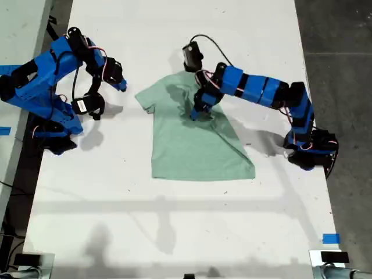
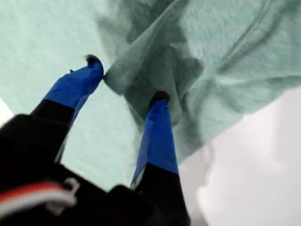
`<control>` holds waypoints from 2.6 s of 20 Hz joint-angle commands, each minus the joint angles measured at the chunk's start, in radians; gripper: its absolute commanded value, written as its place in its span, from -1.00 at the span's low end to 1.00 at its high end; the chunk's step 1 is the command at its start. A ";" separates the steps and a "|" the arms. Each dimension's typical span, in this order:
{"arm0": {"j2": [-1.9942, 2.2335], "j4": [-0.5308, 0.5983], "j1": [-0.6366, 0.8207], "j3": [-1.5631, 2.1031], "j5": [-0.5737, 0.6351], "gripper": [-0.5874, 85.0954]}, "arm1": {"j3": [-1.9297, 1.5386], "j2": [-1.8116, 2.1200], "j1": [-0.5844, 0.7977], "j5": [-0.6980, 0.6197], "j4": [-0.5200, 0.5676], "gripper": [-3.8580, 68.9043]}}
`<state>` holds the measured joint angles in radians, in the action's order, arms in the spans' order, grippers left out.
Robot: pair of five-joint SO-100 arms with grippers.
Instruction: Fold tshirt
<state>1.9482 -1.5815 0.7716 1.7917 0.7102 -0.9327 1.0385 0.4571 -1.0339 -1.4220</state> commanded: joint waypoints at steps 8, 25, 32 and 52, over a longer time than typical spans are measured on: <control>-0.181 0.106 0.091 -0.115 0.081 -0.13 | -0.407 0.703 -0.009 0.029 -0.092 -0.20; -0.925 0.216 0.179 -0.402 0.089 -0.98 | -0.854 1.140 -0.034 0.112 0.046 -0.19; -0.657 0.132 0.225 -0.417 0.049 -0.98 | -1.002 1.287 -0.011 0.133 0.066 -0.19; -0.948 0.451 -0.072 -0.914 -0.005 -0.38 | -1.112 1.330 -0.051 0.204 0.112 -0.20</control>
<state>0.8958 -1.1198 0.7118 0.9327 0.7118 -2.0494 2.3301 0.4203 -0.8406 -1.3422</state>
